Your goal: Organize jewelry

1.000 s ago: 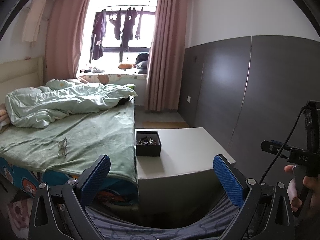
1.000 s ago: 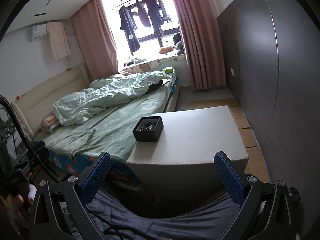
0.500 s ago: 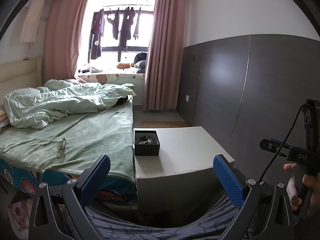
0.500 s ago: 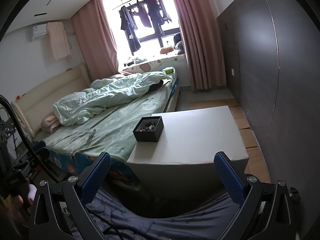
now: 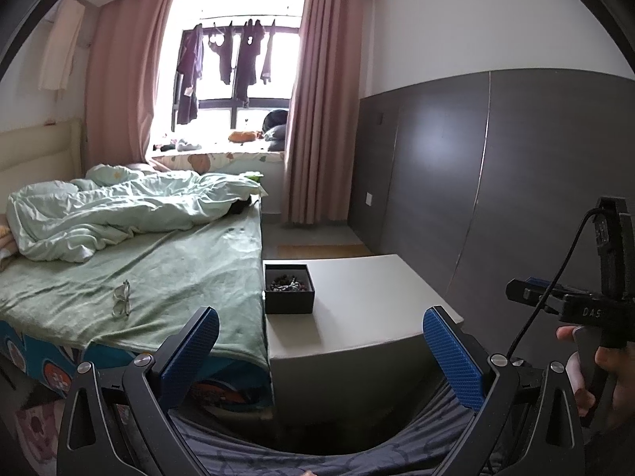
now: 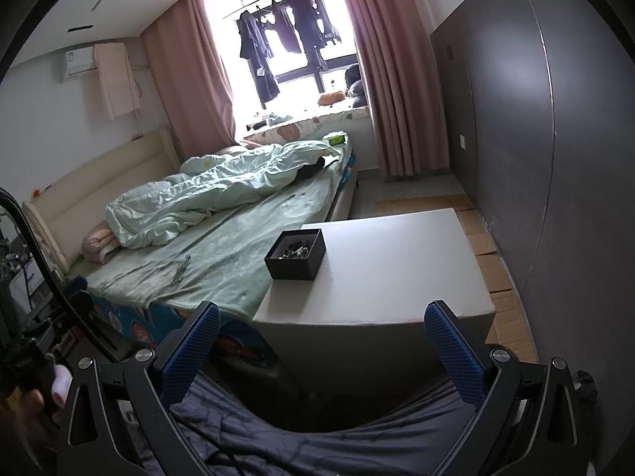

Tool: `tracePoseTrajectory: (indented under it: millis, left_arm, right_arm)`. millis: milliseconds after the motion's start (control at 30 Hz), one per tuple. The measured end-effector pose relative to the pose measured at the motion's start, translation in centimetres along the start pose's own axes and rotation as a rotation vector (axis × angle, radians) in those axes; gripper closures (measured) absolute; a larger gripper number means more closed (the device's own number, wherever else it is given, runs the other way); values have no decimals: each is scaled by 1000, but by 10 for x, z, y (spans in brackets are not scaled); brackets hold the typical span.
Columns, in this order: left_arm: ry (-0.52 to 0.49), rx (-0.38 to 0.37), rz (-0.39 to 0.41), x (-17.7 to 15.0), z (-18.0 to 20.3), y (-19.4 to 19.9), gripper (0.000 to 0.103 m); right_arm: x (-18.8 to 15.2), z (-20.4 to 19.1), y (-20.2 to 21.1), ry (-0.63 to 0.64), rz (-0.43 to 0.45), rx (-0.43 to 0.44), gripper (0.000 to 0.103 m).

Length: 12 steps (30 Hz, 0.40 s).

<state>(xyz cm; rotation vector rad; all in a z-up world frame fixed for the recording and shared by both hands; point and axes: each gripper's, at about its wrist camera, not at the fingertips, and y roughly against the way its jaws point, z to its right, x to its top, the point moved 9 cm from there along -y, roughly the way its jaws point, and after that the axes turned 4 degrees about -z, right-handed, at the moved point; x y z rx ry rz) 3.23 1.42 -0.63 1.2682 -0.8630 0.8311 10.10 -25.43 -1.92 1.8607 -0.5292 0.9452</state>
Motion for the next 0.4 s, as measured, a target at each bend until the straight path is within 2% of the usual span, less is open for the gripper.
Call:
tracePoseTrajectory:
  millis: [400]
  left_arm:
    - [-2,18,23,1,-6,0,0]
  right_arm:
    - [2,-5,-10,-13,4,-1,0]
